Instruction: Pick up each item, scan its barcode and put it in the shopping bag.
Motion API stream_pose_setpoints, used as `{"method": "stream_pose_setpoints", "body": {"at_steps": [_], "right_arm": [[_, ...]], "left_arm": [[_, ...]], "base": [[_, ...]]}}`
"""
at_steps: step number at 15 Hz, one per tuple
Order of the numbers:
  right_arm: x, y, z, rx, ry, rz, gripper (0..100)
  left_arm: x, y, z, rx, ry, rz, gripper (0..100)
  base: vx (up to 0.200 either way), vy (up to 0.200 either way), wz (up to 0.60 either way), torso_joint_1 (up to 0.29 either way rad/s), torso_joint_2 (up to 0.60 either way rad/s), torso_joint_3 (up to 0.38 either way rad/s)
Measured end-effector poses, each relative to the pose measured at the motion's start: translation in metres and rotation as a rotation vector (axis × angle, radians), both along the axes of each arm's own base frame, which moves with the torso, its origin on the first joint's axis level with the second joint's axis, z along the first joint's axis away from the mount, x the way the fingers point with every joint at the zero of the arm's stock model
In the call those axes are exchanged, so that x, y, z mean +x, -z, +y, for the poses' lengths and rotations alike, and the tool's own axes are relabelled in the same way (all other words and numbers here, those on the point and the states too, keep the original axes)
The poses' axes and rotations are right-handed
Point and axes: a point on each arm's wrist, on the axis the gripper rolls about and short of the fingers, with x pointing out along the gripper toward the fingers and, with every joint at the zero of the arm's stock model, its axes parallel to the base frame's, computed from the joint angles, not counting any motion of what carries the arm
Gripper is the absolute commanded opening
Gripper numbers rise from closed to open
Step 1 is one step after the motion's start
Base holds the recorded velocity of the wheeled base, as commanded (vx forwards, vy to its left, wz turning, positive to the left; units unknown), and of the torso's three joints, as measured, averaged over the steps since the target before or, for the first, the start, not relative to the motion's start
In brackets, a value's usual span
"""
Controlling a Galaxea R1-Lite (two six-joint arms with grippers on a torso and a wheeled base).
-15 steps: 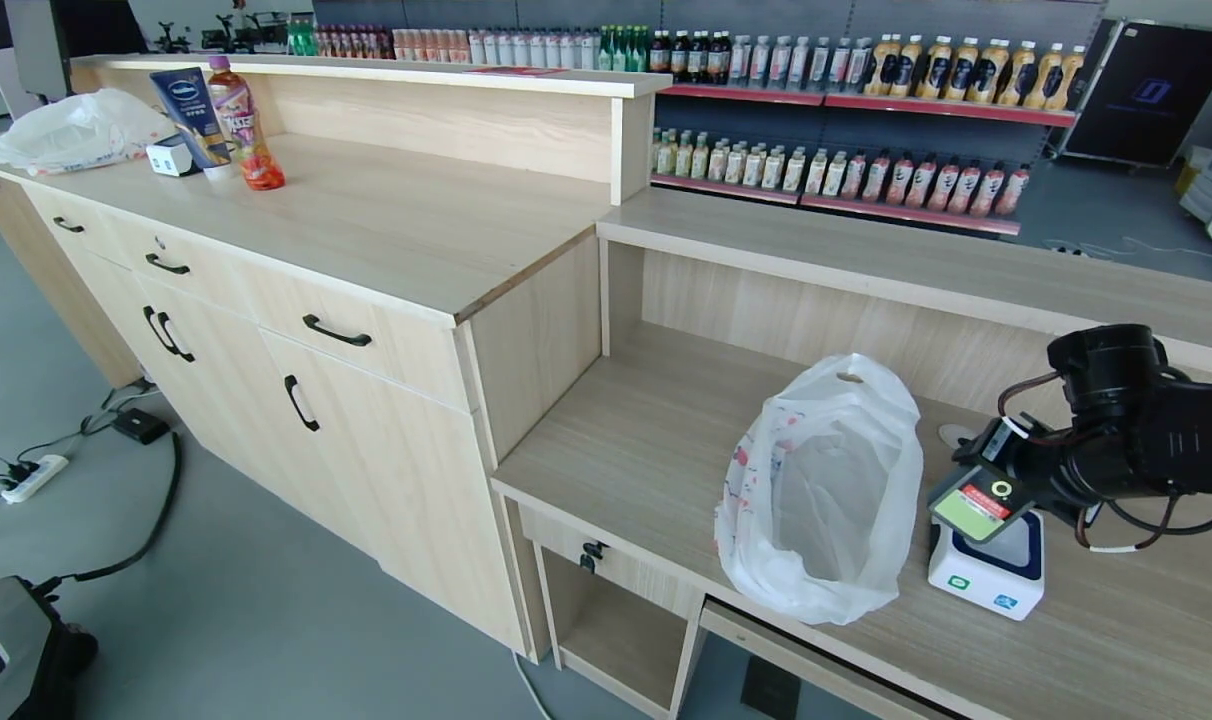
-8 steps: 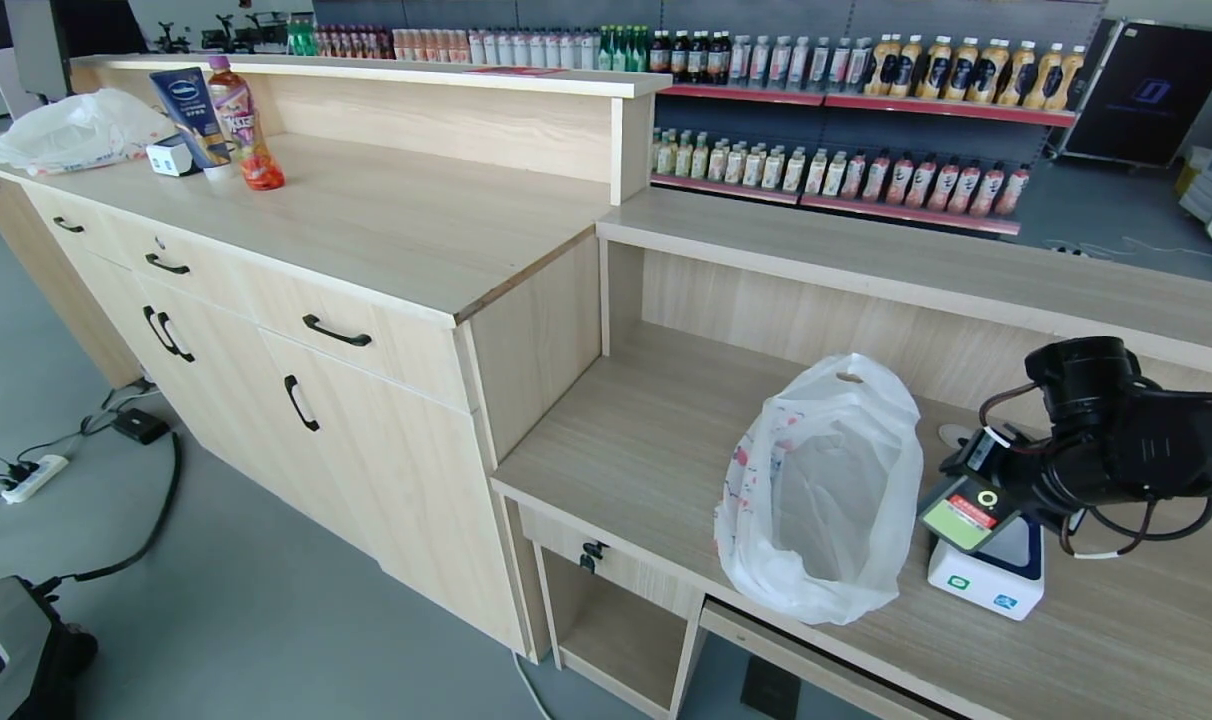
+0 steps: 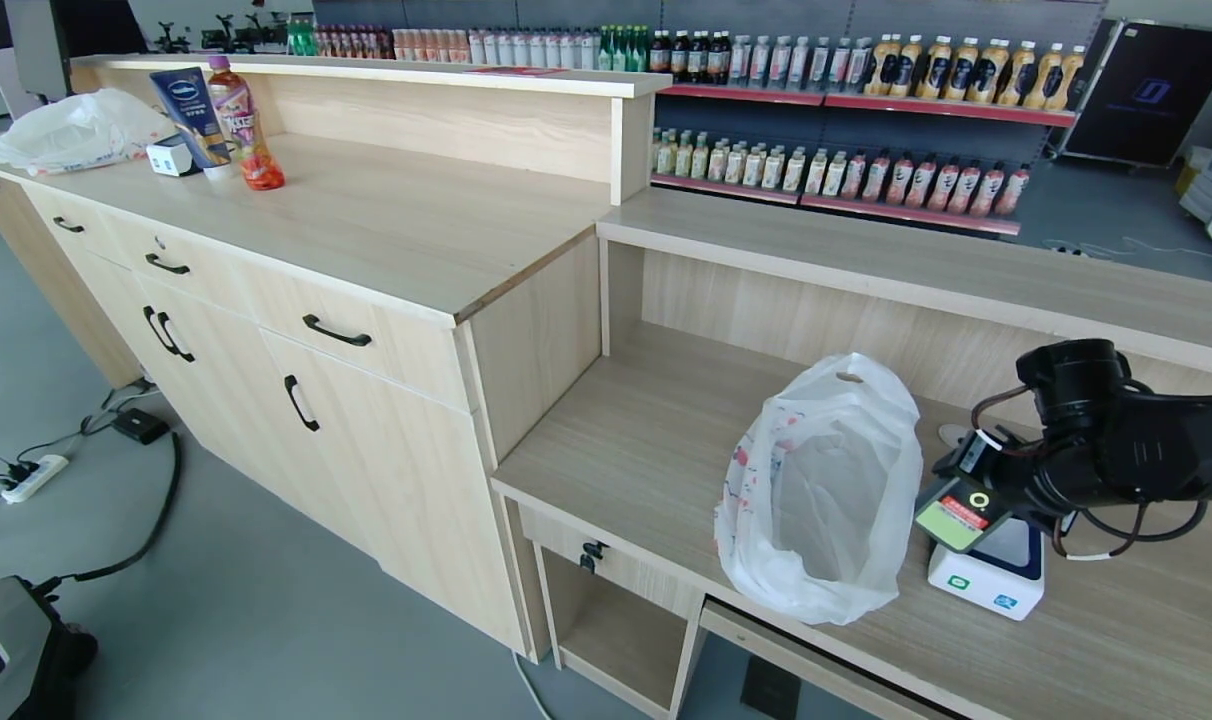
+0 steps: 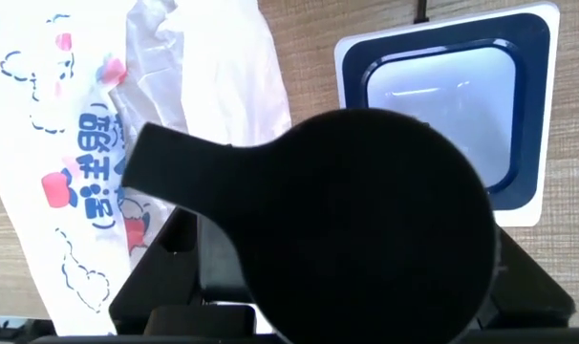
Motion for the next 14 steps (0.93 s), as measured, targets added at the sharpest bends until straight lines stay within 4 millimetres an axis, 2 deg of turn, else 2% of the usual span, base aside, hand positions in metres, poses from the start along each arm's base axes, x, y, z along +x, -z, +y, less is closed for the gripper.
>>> {"method": "stream_pose_setpoints", "body": {"at_steps": [14], "right_arm": [[-0.0099, 0.0030, -0.0072, -0.039, 0.055, 0.025, 0]], "left_arm": [[0.0000, 0.0000, 0.0000, 0.000, 0.000, 0.000, 100]], "base": [[0.000, 0.000, 0.00, 0.000, 0.00, 0.000]]}}
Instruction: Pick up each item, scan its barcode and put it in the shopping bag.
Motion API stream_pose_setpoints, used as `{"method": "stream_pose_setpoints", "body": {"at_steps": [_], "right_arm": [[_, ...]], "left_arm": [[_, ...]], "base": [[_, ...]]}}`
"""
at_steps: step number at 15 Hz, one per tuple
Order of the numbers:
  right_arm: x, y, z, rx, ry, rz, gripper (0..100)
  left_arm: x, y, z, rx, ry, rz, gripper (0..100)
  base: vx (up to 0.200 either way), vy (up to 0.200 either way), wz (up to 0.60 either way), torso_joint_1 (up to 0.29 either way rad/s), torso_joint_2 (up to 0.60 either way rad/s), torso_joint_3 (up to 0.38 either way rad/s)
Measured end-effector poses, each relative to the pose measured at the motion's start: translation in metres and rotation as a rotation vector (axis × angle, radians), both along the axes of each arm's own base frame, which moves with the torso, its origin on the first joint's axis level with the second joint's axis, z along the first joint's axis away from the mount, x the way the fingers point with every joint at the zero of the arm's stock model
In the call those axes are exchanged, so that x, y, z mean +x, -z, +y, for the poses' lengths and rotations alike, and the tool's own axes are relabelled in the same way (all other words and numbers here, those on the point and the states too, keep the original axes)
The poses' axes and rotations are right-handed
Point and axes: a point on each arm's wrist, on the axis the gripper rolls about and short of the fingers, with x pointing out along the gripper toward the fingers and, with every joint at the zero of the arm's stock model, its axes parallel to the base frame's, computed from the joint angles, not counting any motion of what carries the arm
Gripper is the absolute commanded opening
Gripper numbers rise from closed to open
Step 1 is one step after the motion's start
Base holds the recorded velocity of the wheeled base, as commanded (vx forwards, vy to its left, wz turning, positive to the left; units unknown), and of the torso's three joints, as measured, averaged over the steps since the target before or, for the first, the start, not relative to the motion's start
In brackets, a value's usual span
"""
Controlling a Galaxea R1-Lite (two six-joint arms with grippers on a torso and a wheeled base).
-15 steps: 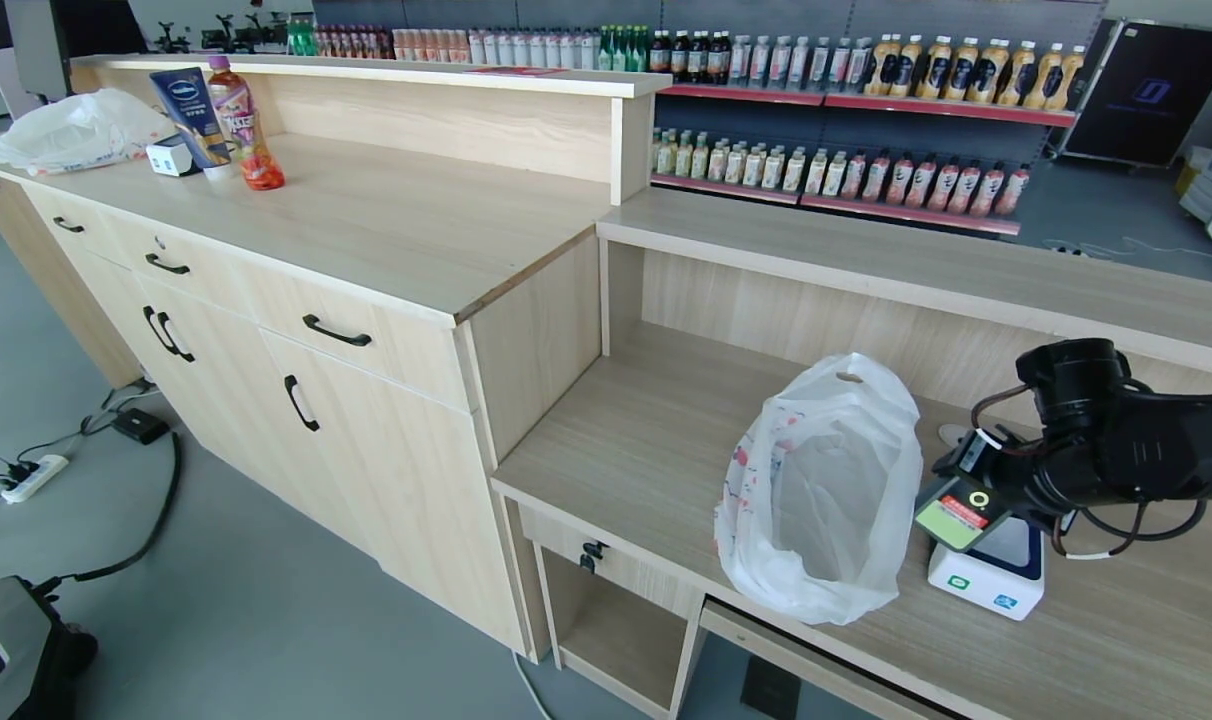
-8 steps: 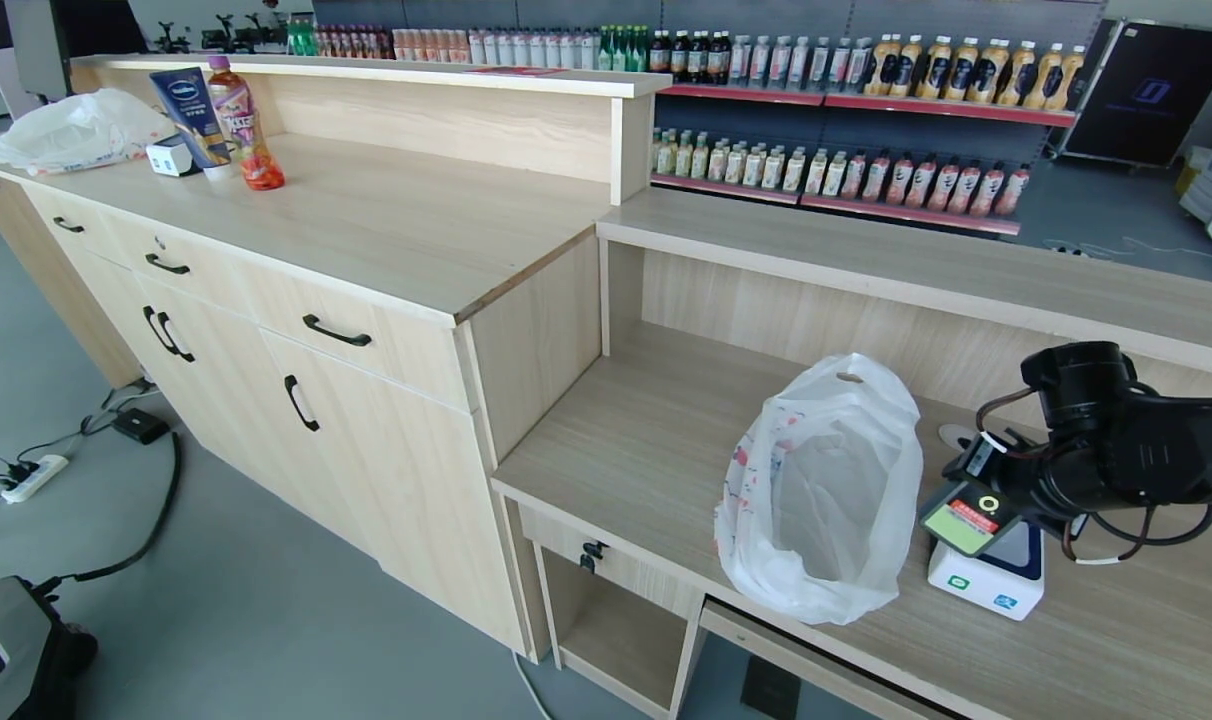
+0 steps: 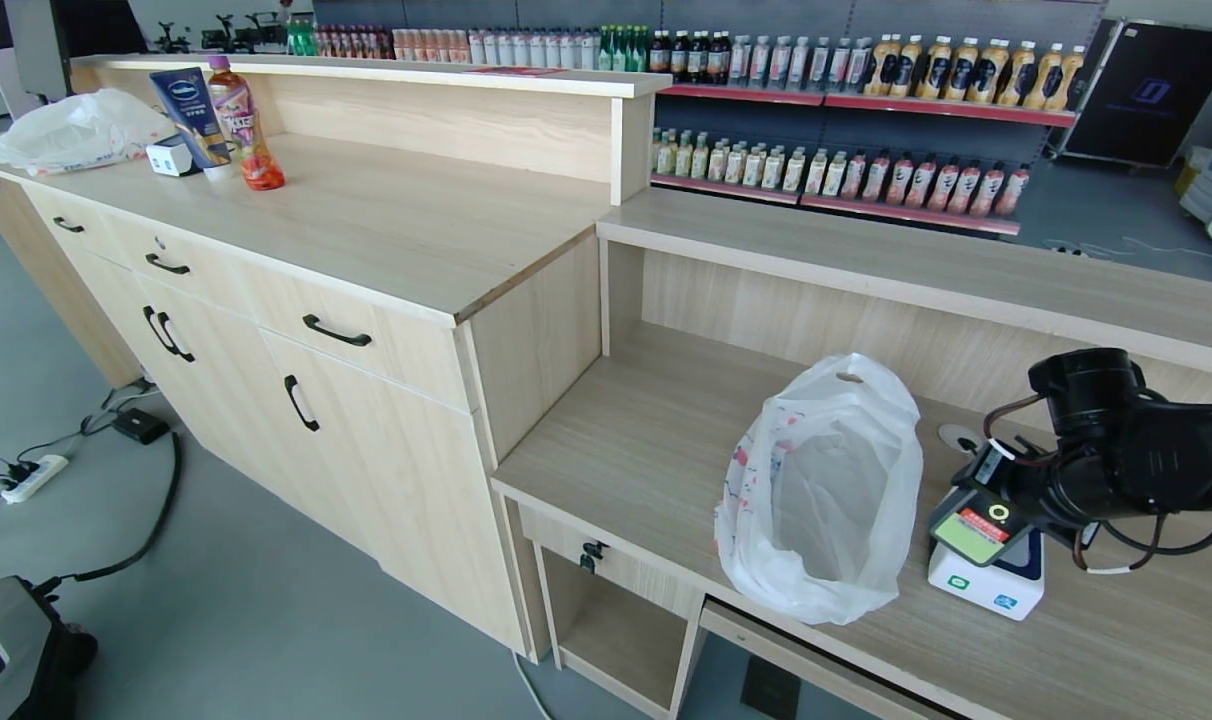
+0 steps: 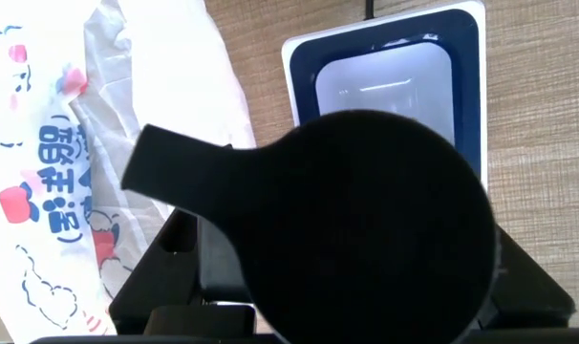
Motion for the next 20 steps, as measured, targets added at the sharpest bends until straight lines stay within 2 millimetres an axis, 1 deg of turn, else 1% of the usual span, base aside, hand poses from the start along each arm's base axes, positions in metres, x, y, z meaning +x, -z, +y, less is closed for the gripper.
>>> {"method": "stream_pose_setpoints", "body": {"at_steps": [7, 15, 20], "right_arm": [[-0.002, -0.001, -0.001, -0.029, -0.006, 0.004, 0], [-0.012, 0.000, -0.002, -0.051, -0.009, 0.023, 0], [-0.011, -0.003, -0.006, -0.059, -0.007, 0.012, 0]], "left_arm": [[0.000, 0.000, 0.000, 0.000, 0.000, 0.000, 100], [0.000, 0.000, 0.000, 0.000, 0.000, 0.000, 100], [0.000, 0.000, 0.000, 0.000, 0.000, 0.000, 100]], "base": [[0.000, 0.000, 0.00, 0.000, 0.00, 0.000], [0.000, 0.000, 0.00, 0.000, 0.00, 0.000], [0.000, 0.000, 0.00, 0.000, 0.00, 0.000]]}}
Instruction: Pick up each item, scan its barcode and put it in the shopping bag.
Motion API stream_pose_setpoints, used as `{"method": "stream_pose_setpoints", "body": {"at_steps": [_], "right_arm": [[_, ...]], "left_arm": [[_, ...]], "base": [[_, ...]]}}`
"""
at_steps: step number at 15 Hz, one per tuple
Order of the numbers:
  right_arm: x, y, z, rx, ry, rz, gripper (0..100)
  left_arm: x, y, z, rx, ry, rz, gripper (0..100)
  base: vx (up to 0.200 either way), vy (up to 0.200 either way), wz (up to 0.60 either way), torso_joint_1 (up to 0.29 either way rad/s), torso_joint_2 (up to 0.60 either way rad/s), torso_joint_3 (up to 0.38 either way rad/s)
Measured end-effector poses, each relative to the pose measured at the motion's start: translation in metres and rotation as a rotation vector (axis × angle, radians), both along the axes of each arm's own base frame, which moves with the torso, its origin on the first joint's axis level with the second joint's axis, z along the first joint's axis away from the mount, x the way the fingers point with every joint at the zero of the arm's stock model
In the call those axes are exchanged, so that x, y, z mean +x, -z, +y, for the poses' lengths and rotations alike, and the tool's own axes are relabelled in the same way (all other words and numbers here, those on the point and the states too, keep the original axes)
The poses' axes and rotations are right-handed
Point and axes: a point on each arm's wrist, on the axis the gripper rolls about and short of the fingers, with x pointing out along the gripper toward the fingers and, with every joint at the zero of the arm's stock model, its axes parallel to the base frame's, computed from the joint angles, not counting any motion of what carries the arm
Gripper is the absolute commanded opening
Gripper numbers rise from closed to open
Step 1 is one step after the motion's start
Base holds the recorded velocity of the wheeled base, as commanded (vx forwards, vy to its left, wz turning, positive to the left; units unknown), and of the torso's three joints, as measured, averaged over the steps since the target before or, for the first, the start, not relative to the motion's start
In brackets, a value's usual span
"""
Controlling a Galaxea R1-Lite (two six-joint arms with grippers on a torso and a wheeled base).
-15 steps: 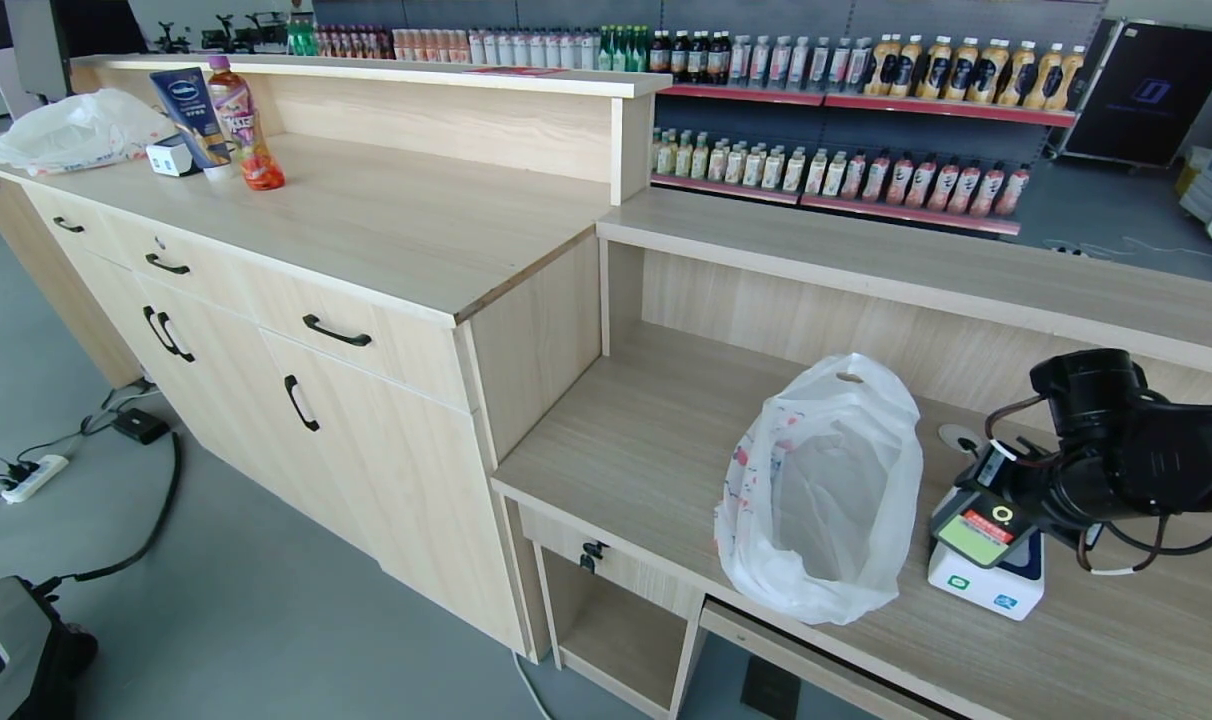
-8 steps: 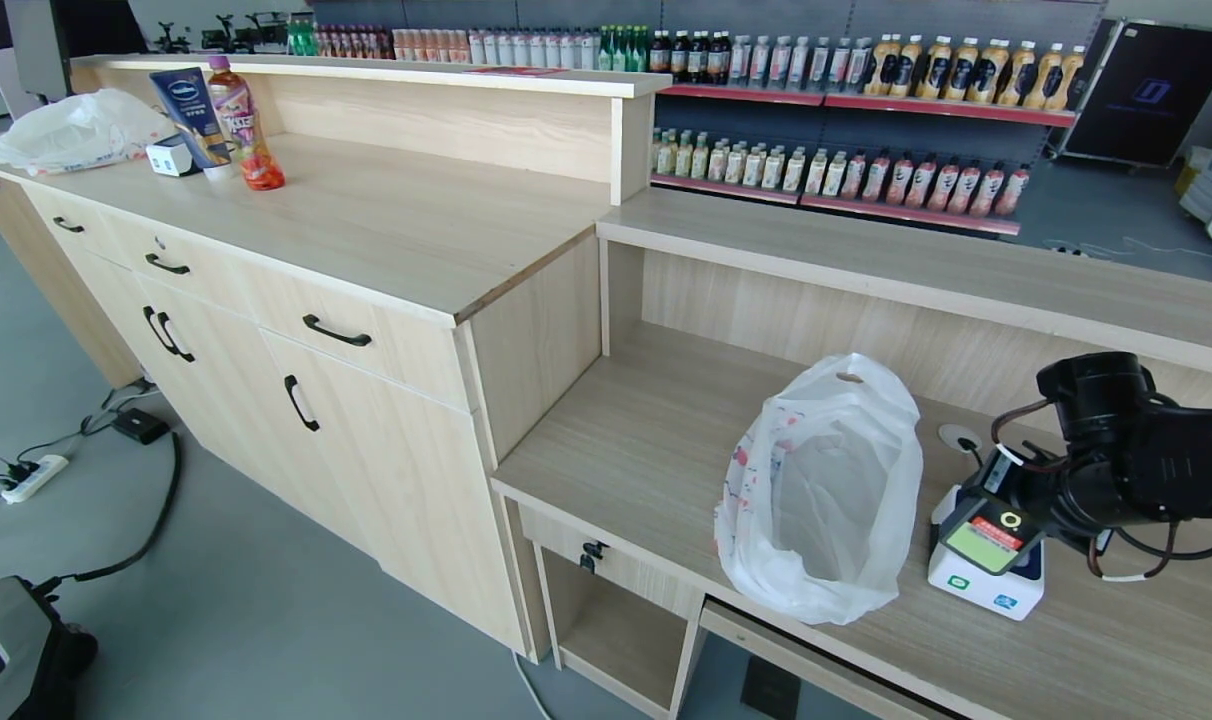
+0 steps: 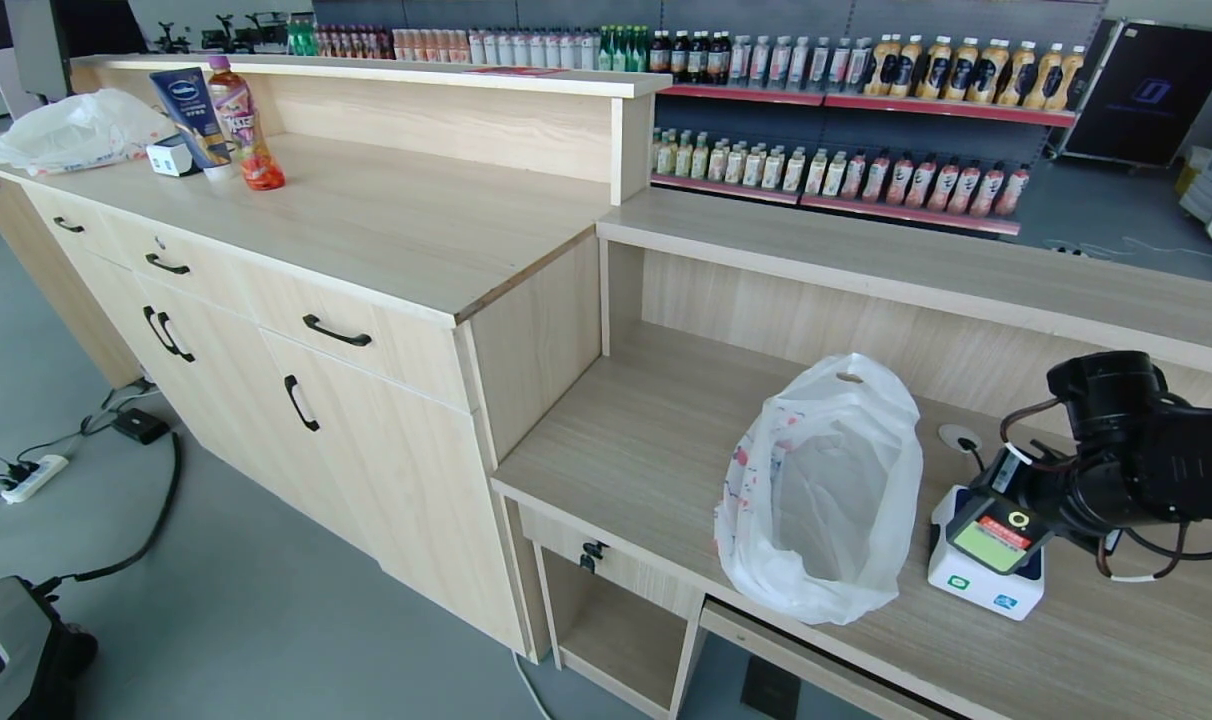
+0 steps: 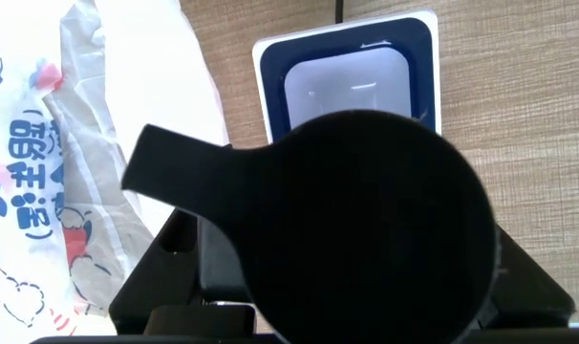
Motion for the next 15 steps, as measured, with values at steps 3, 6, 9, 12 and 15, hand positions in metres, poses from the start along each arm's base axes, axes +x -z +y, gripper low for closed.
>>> {"method": "stream_pose_setpoints", "body": {"at_steps": [3, 6, 9, 12, 15], "right_arm": [[0.001, 0.000, -0.001, 0.000, 0.001, -0.001, 0], [-0.001, -0.002, 0.000, -0.003, -0.002, -0.006, 0], [-0.009, -0.021, 0.002, -0.201, -0.155, -0.021, 0], [-0.014, -0.055, 0.014, -0.486, -0.256, -0.230, 0], [-0.019, -0.072, 0.036, -0.612, -0.345, -0.372, 0]], "left_arm": [[0.000, 0.000, 0.000, 0.000, 0.000, 0.000, 100], [0.000, 0.000, 0.000, 0.000, 0.000, 0.000, 100], [0.000, 0.000, 0.000, 0.000, 0.000, 0.000, 100], [0.000, 0.000, 0.000, 0.000, 0.000, 0.000, 100], [0.000, 0.000, 0.000, 0.000, 0.000, 0.000, 100]], "base": [[0.000, 0.000, 0.00, 0.000, 0.00, 0.000], [0.000, 0.000, 0.00, 0.000, 0.00, 0.000], [0.000, 0.000, 0.00, 0.000, 0.00, 0.000], [0.000, 0.000, 0.00, 0.000, 0.00, 0.000], [0.000, 0.000, 0.40, 0.002, 0.00, 0.002]]}}
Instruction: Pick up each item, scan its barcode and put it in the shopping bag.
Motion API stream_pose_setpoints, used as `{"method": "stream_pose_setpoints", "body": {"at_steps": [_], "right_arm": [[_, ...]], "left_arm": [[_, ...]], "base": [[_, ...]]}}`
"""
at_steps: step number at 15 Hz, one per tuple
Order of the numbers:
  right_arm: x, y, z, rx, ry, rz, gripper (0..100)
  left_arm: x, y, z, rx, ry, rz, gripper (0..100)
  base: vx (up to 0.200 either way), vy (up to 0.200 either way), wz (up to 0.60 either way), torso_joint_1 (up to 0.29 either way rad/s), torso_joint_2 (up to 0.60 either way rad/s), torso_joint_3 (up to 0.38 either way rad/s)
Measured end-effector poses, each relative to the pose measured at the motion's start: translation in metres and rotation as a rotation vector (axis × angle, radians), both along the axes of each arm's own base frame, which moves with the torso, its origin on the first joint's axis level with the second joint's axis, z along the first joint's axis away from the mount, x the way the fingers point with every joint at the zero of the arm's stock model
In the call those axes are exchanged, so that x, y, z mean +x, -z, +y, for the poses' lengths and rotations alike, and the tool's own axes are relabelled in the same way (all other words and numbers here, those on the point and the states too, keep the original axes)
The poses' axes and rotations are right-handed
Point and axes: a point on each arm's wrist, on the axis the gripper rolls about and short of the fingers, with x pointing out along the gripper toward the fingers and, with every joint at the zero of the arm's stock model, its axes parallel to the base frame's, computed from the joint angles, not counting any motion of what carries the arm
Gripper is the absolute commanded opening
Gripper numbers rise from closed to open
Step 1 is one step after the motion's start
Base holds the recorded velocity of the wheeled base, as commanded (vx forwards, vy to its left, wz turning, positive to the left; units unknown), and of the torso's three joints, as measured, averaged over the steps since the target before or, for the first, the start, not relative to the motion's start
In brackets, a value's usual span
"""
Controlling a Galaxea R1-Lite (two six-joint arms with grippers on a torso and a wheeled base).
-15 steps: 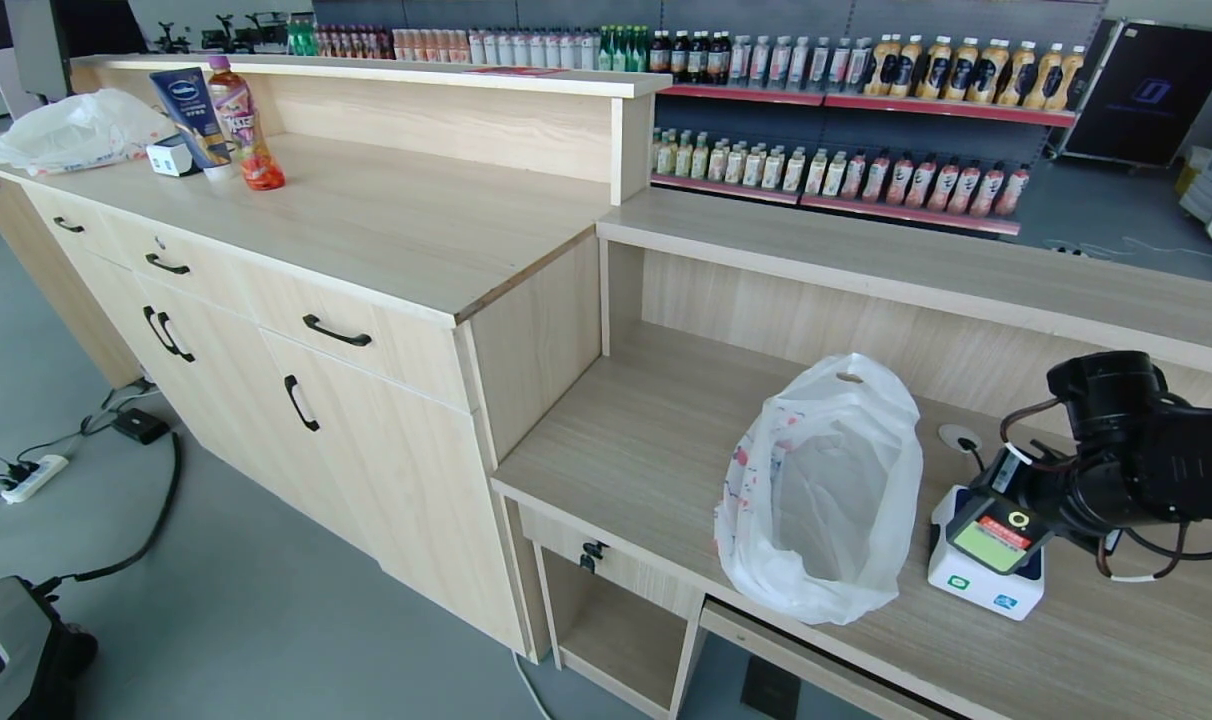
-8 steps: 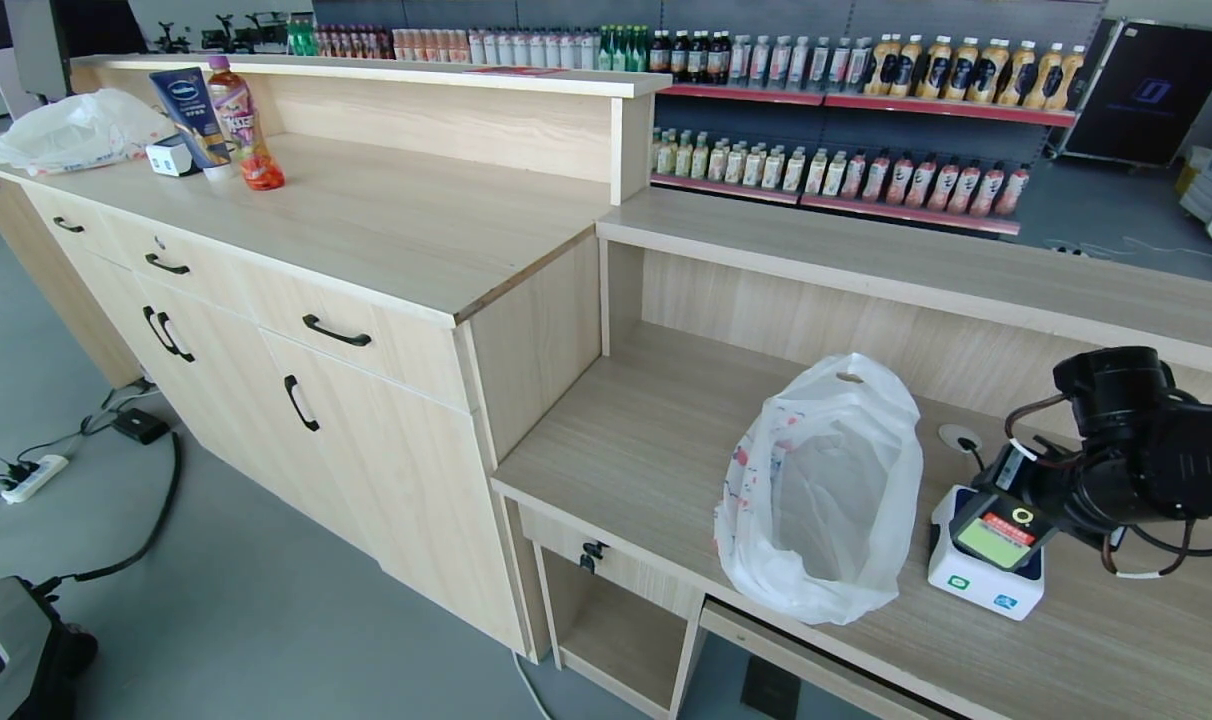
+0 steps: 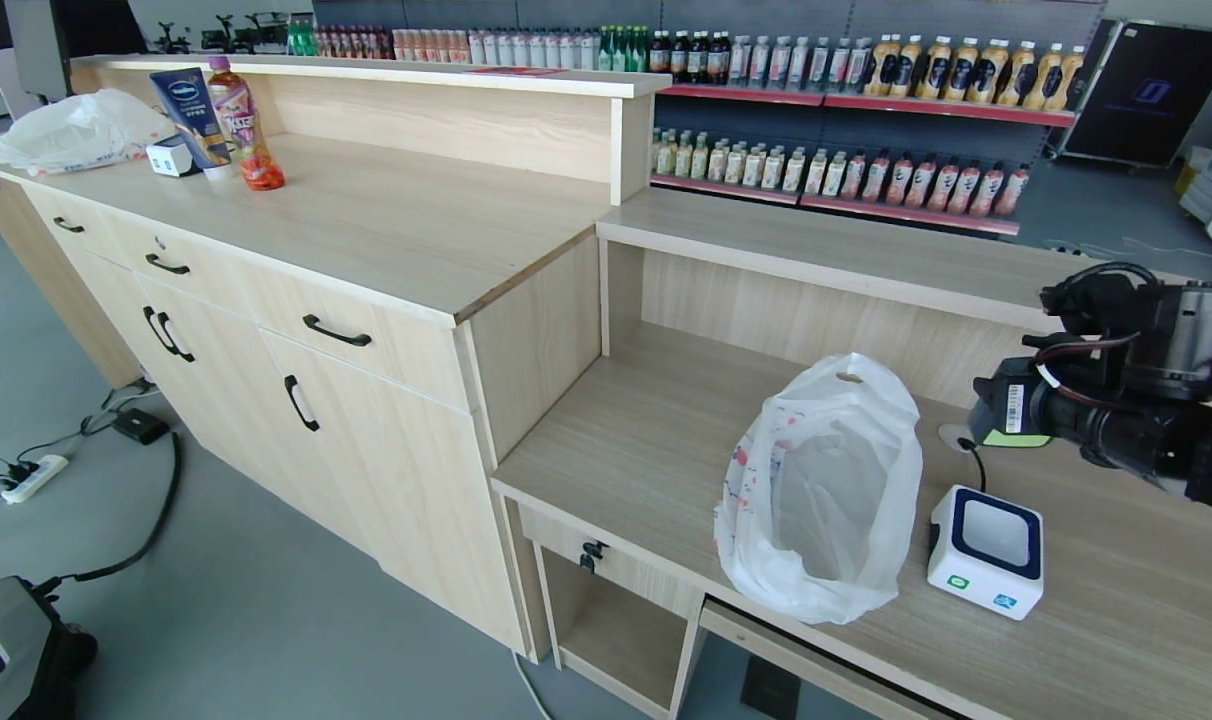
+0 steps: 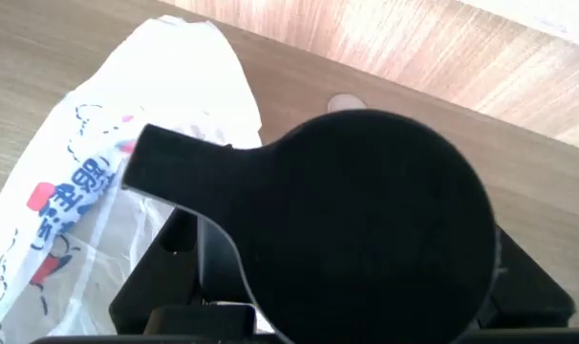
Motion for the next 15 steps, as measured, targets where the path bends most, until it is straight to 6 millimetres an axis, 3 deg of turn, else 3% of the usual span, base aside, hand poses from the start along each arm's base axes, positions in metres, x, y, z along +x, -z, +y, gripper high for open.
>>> {"method": "stream_pose_setpoints", "body": {"at_steps": [2, 6, 11, 15], "right_arm": [[0.003, -0.003, 0.011, 0.000, -0.039, -0.060, 0], [0.024, 0.004, 0.031, 0.019, -0.138, -0.121, 0], [0.044, 0.044, 0.040, 0.006, -0.161, -0.018, 0], [0.054, 0.067, 0.031, -0.021, -0.133, 0.047, 0]], "left_arm": [[0.000, 0.000, 0.000, 0.000, 0.001, 0.000, 100], [0.000, 0.000, 0.000, 0.000, 0.000, 0.000, 100], [0.000, 0.000, 0.000, 0.000, 0.000, 0.000, 100], [0.000, 0.000, 0.000, 0.000, 0.000, 0.000, 100]], "base": [[0.000, 0.000, 0.60, -0.005, 0.00, 0.009], [0.000, 0.000, 0.00, 0.000, 0.00, 0.000], [0.000, 0.000, 0.00, 0.000, 0.00, 0.000], [0.000, 0.000, 0.00, 0.000, 0.00, 0.000]]}}
